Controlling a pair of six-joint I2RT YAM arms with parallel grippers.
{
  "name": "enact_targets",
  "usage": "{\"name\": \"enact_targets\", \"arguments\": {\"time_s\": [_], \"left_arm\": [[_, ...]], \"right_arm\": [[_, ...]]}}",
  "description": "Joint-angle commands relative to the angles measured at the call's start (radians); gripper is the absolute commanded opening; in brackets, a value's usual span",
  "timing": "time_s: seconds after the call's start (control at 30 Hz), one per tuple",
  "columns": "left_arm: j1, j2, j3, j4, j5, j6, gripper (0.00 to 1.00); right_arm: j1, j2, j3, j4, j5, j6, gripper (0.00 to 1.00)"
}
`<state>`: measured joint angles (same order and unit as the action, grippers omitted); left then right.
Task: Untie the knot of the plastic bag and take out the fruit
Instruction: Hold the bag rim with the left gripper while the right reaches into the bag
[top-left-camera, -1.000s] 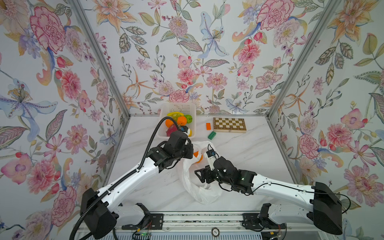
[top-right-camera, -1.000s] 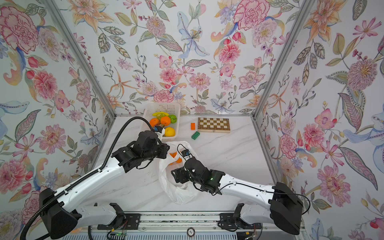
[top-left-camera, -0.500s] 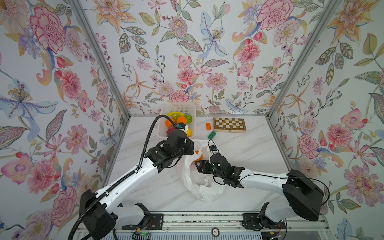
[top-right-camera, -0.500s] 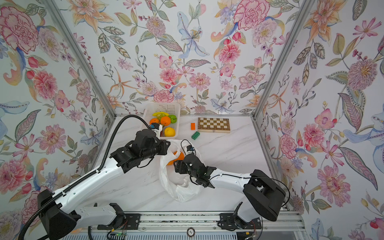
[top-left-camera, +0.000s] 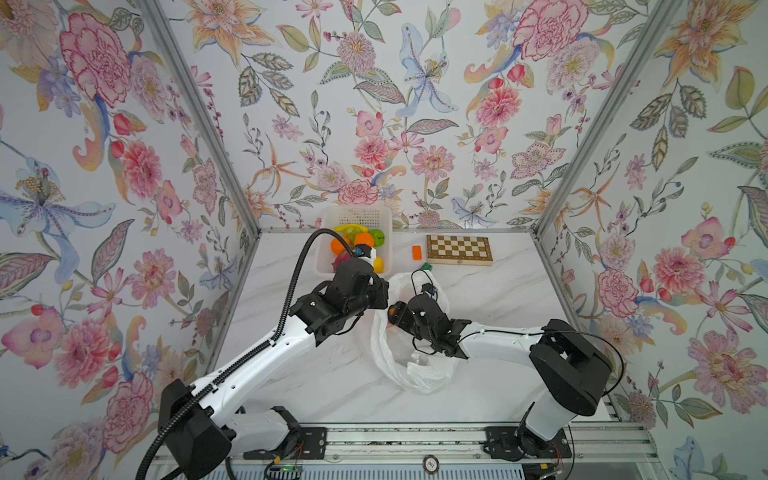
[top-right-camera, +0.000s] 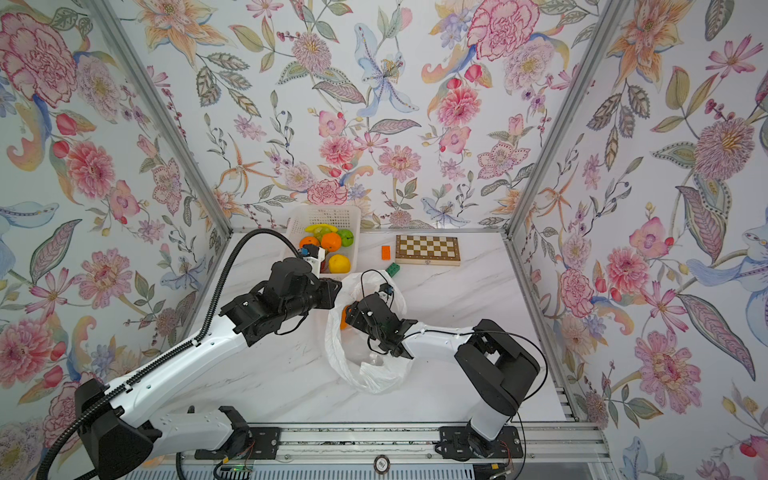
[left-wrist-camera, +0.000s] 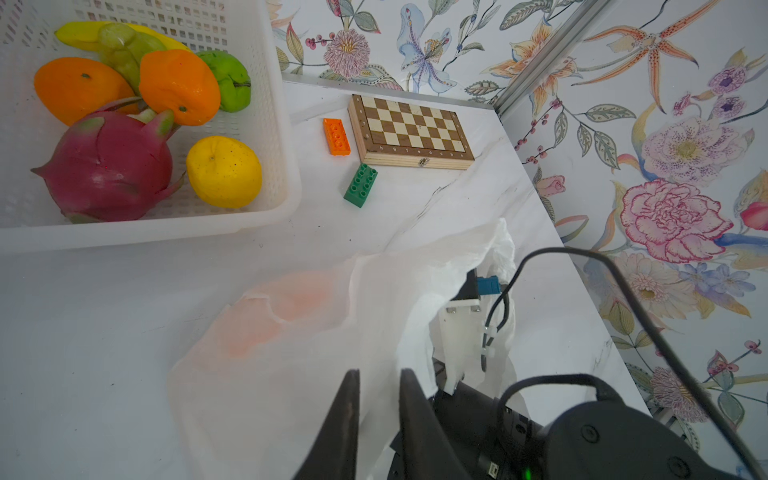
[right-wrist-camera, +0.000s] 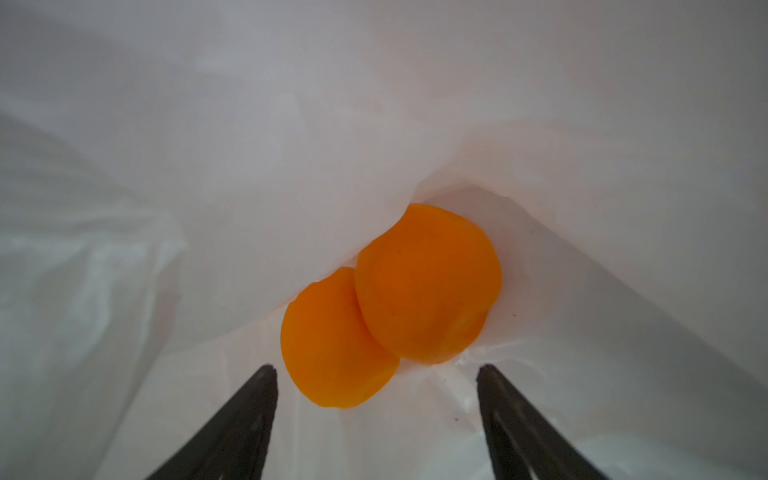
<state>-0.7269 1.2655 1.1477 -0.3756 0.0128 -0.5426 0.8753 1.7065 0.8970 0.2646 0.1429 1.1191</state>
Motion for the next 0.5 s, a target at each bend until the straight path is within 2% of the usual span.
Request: {"name": "enact_targets", "arguments": {"time_s": [0.0, 0.13, 0.3, 0.47], "left_arm": [[0.001, -0.016, -0.019, 0.000, -0.032, 0.015, 0.29], [0.007, -0.030, -0.028, -0.018, -0.052, 0.015, 0.35], [0.023, -0.068, -0.058, -0.026, -0.057, 0.013, 0.43], [0.037, -0.108, -0.087, -0.039, -0.055, 0.010, 0.47]], "right_arm": [[-0.012, 0.066, 0.071, -0.050, 0.013, 0.018, 0.77], [-0.014, 0.141, 0.161, -0.155, 0.044, -0.004, 0.79], [-0.015, 0.239, 0.296, -0.345, 0.090, -0.067, 0.86], [-0.019, 0.314, 0.379, -0.436, 0.107, -0.098, 0.85]]}}
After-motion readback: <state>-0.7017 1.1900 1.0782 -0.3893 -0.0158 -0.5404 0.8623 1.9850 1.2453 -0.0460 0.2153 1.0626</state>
